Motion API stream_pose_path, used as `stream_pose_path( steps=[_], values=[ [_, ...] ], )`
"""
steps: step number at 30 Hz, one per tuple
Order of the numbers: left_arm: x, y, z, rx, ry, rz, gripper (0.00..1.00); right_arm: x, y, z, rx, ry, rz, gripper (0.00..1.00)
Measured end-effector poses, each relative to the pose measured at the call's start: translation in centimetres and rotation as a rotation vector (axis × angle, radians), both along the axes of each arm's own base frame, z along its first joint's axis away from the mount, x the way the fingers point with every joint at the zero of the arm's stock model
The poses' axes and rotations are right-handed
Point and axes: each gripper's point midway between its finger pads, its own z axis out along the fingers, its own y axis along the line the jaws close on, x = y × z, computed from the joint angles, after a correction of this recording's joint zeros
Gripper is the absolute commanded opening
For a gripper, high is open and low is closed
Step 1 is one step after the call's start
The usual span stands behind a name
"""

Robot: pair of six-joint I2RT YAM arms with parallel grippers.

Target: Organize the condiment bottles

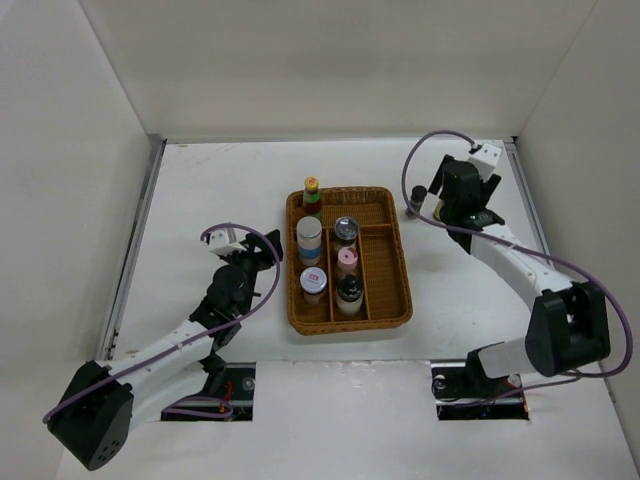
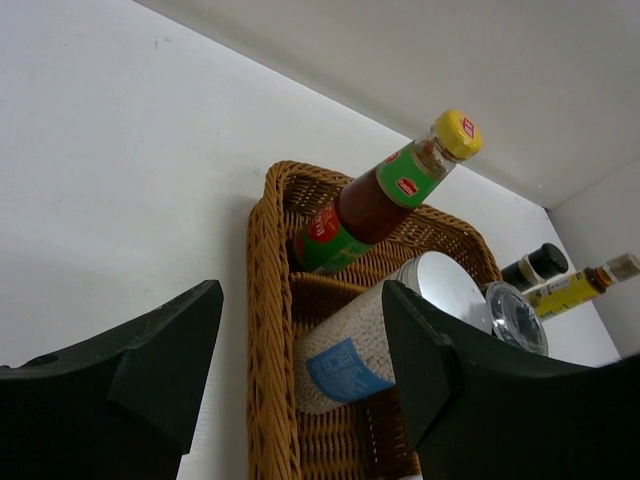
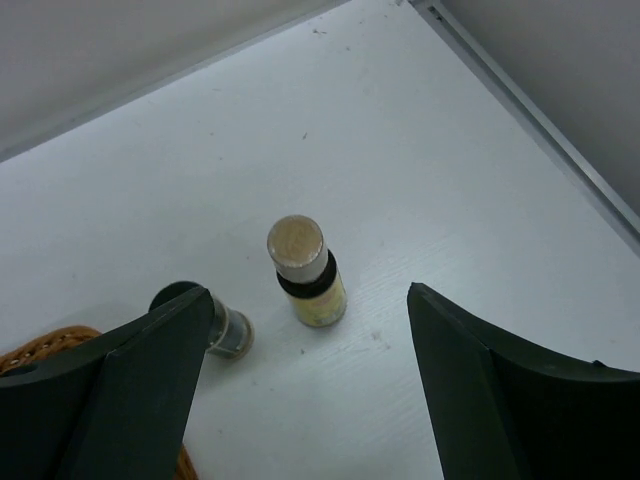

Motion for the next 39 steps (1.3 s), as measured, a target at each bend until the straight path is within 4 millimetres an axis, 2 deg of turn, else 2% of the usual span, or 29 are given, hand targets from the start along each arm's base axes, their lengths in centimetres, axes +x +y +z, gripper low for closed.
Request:
stream_pose_path(
  steps=[3, 5, 12, 16, 24, 31, 36, 39],
  values=[
    [0.0, -0.1, -0.1, 0.002, 0.003, -0.005, 0.64, 1.5, -0.7, 0.2, 0.011, 0.000, 0.012, 0.85],
    [0.0, -0.1, -0.1, 0.002, 0.003, -0.005, 0.64, 2.3, -1.2, -0.4, 0.014, 0.014, 0.019, 0.84],
    [0.0, 0.0, -0.1, 0.001, 0.003, -0.001, 0.64, 3.9, -1.1, -4.9, 0.028, 0.120, 0.071, 0.77],
    [0.1, 0.0, -0.2, 0.002, 0.004, -0.001, 0.64, 4.5, -0.6, -6.2, 0.036, 0.145, 0.094, 0.73],
    [0.2, -0.1, -0.6, 0.009, 0.016, -0.001, 0.64, 5.3, -0.4, -5.8, 0.039, 0.113, 0.099, 0.63],
    [0.4, -0.3, -1.4, 0.020, 0.035, -0.002, 0.63, 5.7, -0.7, -5.2, 0.035, 0.100, 0.095, 0.45],
    [0.4, -0.3, -1.2, 0.016, 0.030, -0.003, 0.63, 5.8, -1.3, -5.3, 0.036, 0.101, 0.081, 0.47],
    [0.4, -0.2, -1.2, 0.015, 0.029, -0.001, 0.63, 6.0, -1.5, -5.6, 0.037, 0.107, 0.077, 0.36]
  ],
)
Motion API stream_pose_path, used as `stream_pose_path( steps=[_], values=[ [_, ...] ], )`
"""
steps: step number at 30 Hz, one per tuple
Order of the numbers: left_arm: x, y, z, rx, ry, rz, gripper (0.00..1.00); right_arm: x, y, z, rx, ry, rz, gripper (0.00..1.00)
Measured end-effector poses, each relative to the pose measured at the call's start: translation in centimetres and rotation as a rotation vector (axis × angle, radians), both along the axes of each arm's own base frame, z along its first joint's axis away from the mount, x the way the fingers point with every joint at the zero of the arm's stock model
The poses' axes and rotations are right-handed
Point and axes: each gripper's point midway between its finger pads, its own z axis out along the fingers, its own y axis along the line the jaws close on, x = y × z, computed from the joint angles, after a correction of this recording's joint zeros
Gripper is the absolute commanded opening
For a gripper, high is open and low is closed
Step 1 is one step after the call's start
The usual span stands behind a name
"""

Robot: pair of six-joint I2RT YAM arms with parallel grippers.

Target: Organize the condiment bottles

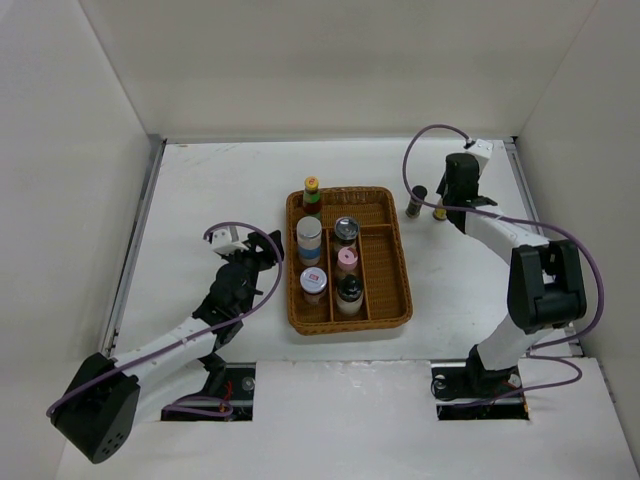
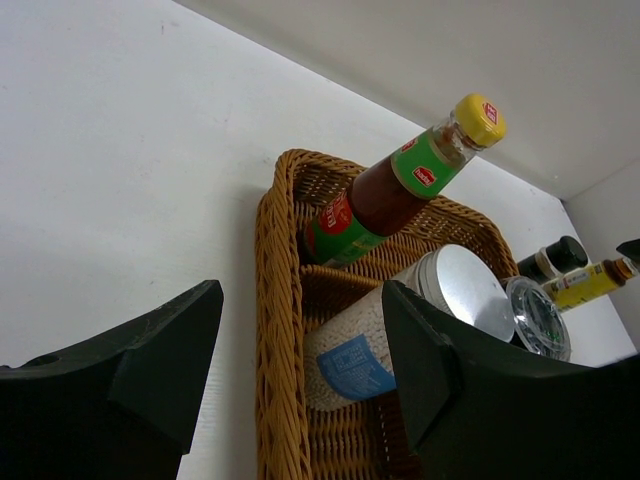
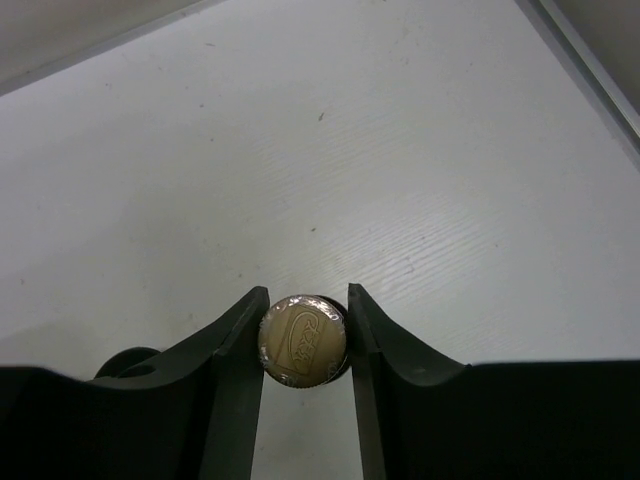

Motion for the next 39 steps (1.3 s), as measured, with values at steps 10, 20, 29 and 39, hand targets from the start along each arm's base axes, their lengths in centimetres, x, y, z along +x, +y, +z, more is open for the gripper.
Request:
stream_pose_path(
  steps=[10, 20, 29, 39],
  values=[
    [0.1, 0.2, 0.1, -0.002, -0.003, 0.006, 0.63, -1.6, 0.0, 1.4, 0.003, -0.008, -0.006, 0.24],
    [0.1, 0.9, 1.2, -0.023, -0.034, 0.025, 0.63, -8.8, 7.0, 16.0, 0.042, -0.337, 0.146, 0.25],
    [0.1, 1.0, 1.1, -0.022, -0.032, 0.029, 0.63, -10.3, 16.5, 11.0, 0.019, -0.221, 0.389, 0.25],
    [0.1, 1.0, 1.2, -0.023, -0.033, 0.029, 0.63, -11.2, 21.0, 3.5, -0.028, -0.082, 0.500, 0.25]
  ],
)
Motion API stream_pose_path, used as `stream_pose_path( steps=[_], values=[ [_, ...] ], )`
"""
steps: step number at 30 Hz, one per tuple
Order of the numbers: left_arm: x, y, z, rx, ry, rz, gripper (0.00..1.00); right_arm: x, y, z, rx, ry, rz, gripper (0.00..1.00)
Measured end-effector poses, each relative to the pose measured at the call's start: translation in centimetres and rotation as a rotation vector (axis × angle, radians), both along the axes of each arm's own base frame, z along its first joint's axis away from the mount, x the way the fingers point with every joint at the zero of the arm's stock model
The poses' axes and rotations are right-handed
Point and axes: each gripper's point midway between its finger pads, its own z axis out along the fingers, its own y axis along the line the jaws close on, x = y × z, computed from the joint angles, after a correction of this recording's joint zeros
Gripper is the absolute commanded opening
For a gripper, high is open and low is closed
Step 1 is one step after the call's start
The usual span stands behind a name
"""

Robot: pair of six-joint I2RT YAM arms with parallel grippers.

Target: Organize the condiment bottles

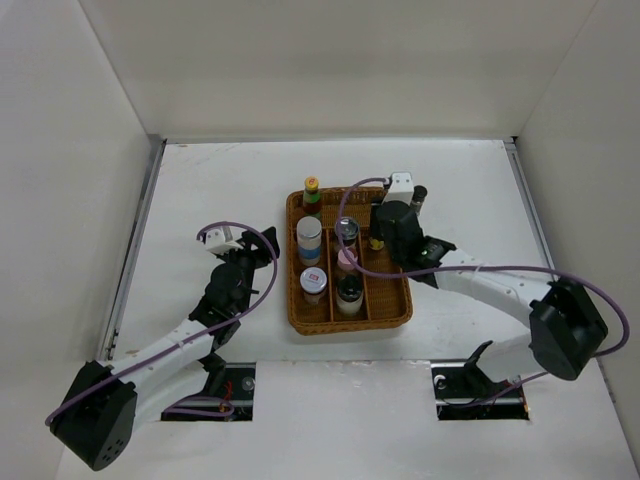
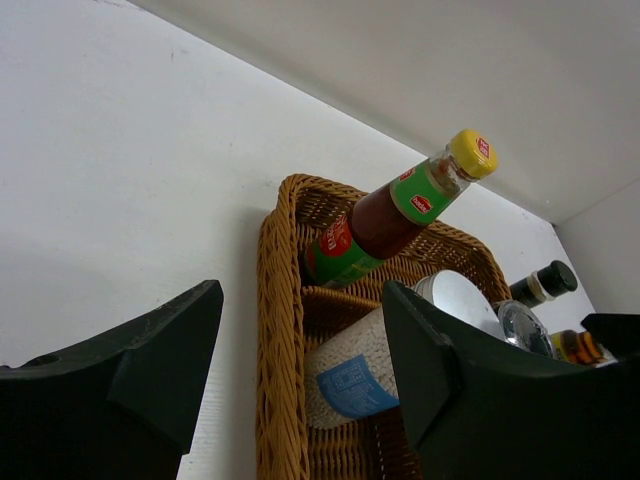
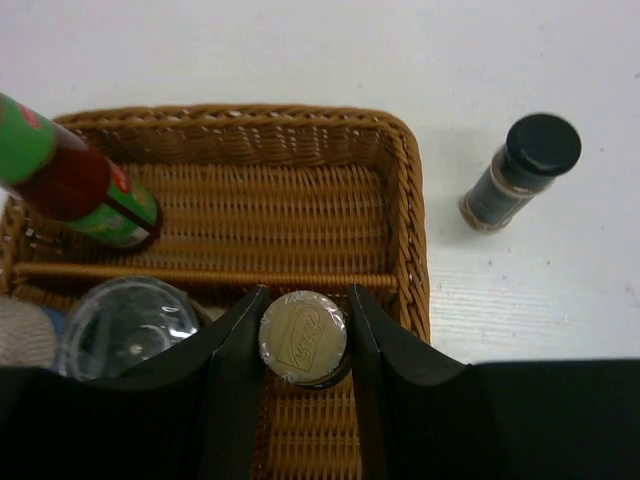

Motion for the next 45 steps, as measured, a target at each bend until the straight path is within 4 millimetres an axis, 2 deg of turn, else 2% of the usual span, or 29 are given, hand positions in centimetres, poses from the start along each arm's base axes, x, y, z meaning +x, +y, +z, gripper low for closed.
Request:
stream_pose_path(
  steps=[5, 9, 10, 12, 19, 23, 27, 31, 33, 36, 40, 42, 45],
  values=[
    [0.0, 0.0, 0.0, 0.001, 0.001, 0.000, 0.63, 0.1, -0.1, -2.8, -0.039, 0.046, -0.005, 0.26],
    [0.1, 0.0, -0.3, 0.006, 0.009, 0.000, 0.63, 0.6, -0.1, -2.8, -0.019, 0.031, -0.011, 0.30],
    [0.1, 0.0, -0.3, 0.006, 0.009, 0.000, 0.63, 0.7, -0.1, -2.8, -0.016, 0.028, -0.012, 0.35],
    [0.1, 0.0, -0.3, 0.006, 0.009, 0.000, 0.63, 0.7, 0.0, -2.8, -0.008, 0.023, -0.013, 0.51],
    [0.1, -0.1, -0.7, 0.012, 0.019, 0.000, 0.63, 0.4, -0.2, -3.2, 0.005, 0.022, -0.016, 0.72],
    [0.1, -0.1, -0.8, 0.015, 0.022, -0.001, 0.63, 0.1, -0.5, -1.3, 0.037, -0.009, -0.013, 0.79],
    [0.1, -0.1, -0.8, 0.015, 0.023, -0.001, 0.63, -0.4, -1.2, 2.5, 0.115, -0.073, -0.006, 0.82],
    [0.1, -0.1, -0.8, 0.016, 0.023, -0.001, 0.63, 0.4, -4.0, 6.0, 0.195, -0.141, -0.059, 0.80],
    [0.1, -0.1, -0.8, 0.015, 0.024, -0.001, 0.63, 1.8, -6.1, 6.4, 0.211, -0.149, -0.120, 0.80],
    [0.1, -0.2, -0.8, 0.015, 0.023, -0.002, 0.63, 5.0, -8.9, 4.9, 0.186, -0.110, -0.223, 0.82],
    [0.1, -0.1, -0.6, 0.012, 0.017, -0.003, 0.63, 9.0, -11.4, 0.0, 0.111, 0.005, -0.316, 0.86],
    [0.0, -0.1, -0.2, 0.004, 0.006, -0.002, 0.63, 9.9, -12.2, -2.8, 0.079, 0.071, -0.336, 0.86],
    [0.0, 0.0, 0.0, 0.000, 0.000, 0.000, 0.63, 10.4, -12.8, -5.6, 0.055, 0.146, -0.339, 0.87]
  ],
)
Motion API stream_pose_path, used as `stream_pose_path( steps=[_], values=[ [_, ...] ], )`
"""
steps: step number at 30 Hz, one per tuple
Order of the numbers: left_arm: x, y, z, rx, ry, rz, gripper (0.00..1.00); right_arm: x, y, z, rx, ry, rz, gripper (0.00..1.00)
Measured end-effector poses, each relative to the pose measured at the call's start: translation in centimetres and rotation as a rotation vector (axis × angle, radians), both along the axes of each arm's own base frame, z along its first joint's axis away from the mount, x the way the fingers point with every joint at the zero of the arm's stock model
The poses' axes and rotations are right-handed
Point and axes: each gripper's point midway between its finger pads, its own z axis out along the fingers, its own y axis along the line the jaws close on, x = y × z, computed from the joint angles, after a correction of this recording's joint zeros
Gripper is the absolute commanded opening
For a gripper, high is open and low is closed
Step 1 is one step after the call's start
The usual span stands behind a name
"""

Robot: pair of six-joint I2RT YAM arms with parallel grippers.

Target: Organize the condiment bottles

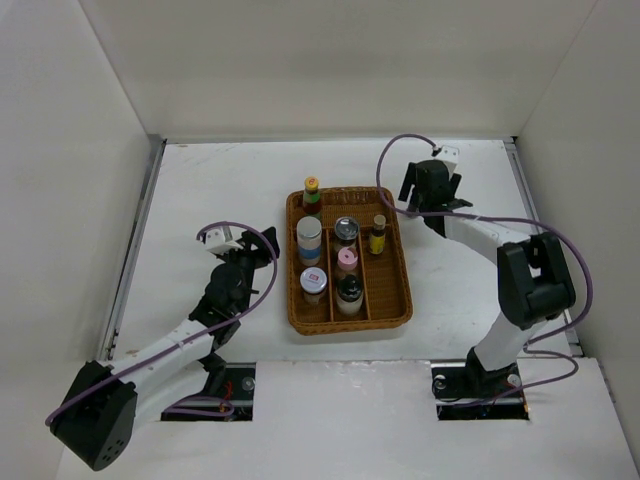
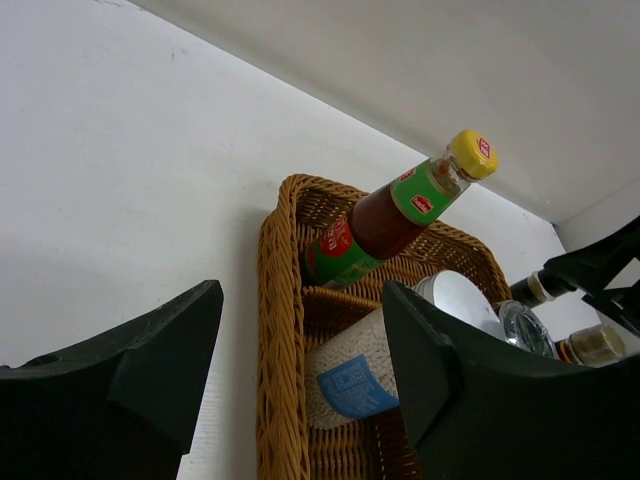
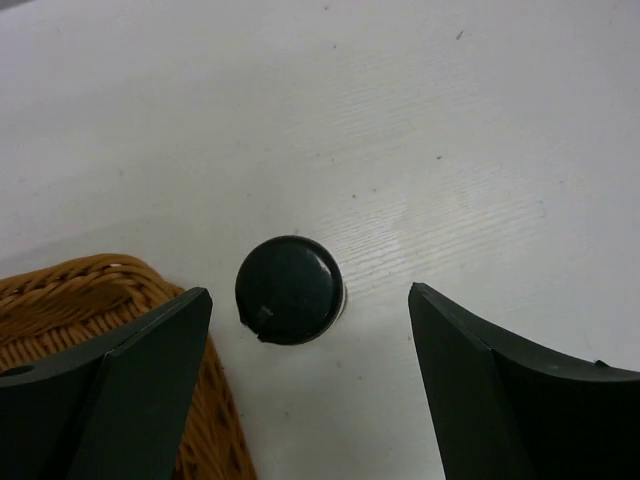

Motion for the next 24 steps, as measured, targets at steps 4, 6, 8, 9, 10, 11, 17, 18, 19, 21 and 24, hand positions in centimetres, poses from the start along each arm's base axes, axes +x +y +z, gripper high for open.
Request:
stream_pose_path(
  steps=[4, 6, 8, 9, 10, 11, 17, 18, 19, 21, 24],
  values=[
    [0.0, 0.0, 0.0, 0.000, 0.001, -0.001, 0.63, 1.3, 0.3, -1.0, 0.008, 0.025, 0.014, 0.74],
    [0.0, 0.0, -0.1, 0.001, 0.002, -0.002, 0.63, 1.8, 0.5, -1.0, 0.014, 0.025, 0.021, 0.65],
    [0.0, 0.0, -0.1, 0.001, 0.002, -0.002, 0.63, 2.2, 0.6, -1.1, 0.013, 0.026, 0.025, 0.53],
    [0.0, -0.1, -0.1, 0.001, 0.003, -0.003, 0.63, 2.2, 0.6, -1.2, 0.013, 0.028, 0.025, 0.47],
    [0.0, -0.1, -0.1, 0.002, 0.004, -0.003, 0.63, 2.2, 0.6, -1.3, 0.015, 0.030, 0.023, 0.42],
    [0.0, -0.1, -0.2, 0.004, 0.006, -0.003, 0.63, 2.1, 0.6, -1.3, 0.014, 0.030, 0.024, 0.40],
    [0.1, -0.1, -0.8, 0.014, 0.021, -0.003, 0.63, 0.7, -0.4, -0.5, 0.003, 0.015, -0.009, 0.36],
    [0.1, -0.2, -0.9, 0.015, 0.024, -0.003, 0.63, 0.0, -0.5, 0.0, 0.003, 0.005, -0.014, 0.36],
    [0.1, -0.2, -0.9, 0.017, 0.026, -0.004, 0.63, -0.9, -0.9, 0.8, 0.004, -0.011, -0.023, 0.36],
    [0.1, -0.2, -0.9, 0.016, 0.026, -0.004, 0.63, -2.9, -1.1, 2.7, 0.018, -0.058, -0.030, 0.36],
    [0.2, -0.2, -1.0, 0.017, 0.027, -0.003, 0.63, -6.4, 0.1, 5.8, 0.068, -0.147, -0.001, 0.37]
  ],
)
